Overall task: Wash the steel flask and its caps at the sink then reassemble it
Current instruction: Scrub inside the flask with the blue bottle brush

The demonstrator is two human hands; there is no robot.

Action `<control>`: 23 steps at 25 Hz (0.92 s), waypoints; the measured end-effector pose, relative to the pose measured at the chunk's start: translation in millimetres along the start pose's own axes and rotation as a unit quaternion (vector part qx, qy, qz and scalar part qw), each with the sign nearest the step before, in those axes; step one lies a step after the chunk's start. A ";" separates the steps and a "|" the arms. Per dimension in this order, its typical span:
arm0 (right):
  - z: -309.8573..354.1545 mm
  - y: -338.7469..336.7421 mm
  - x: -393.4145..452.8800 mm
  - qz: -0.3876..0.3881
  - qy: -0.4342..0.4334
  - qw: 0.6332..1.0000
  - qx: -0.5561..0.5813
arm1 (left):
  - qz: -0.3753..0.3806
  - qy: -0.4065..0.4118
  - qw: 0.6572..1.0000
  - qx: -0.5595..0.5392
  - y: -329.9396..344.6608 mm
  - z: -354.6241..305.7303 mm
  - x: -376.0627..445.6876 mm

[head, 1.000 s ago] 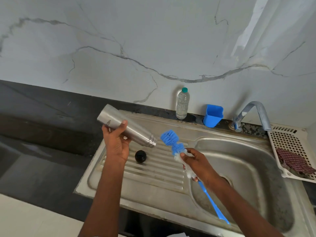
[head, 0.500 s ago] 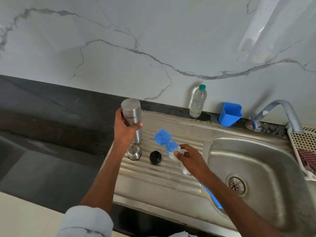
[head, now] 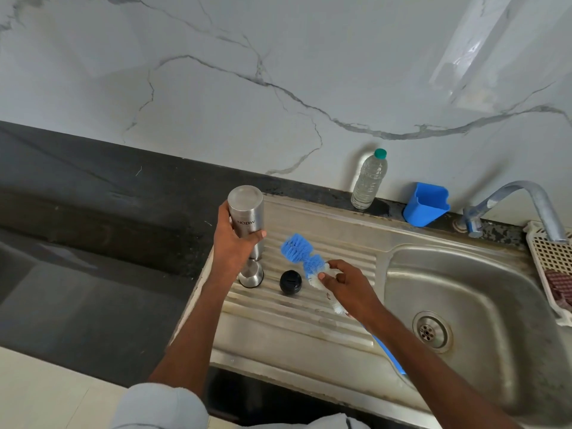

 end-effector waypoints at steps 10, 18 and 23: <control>-0.4 4.7 -0.5 0.006 -0.018 1.000 -0.002 | 0.034 -0.027 0.999 0.031 -0.7 -2.5 -2.4; -0.7 3.7 -2.2 0.002 -0.022 1.000 -0.006 | 0.020 -0.018 0.999 0.025 1.7 -3.3 0.0; -0.4 4.7 -0.2 0.003 -0.024 1.000 -0.006 | 0.022 -0.016 0.999 0.033 0.6 -4.9 -1.6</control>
Point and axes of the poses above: each hand's wrist, its own x-axis towards the middle knuckle, its own y-axis out of the palm, z = x × y, the point moved 2 cm from there along x, towards the middle knuckle, and after that the axes turned 7 degrees about y, right-handed, at the moved point
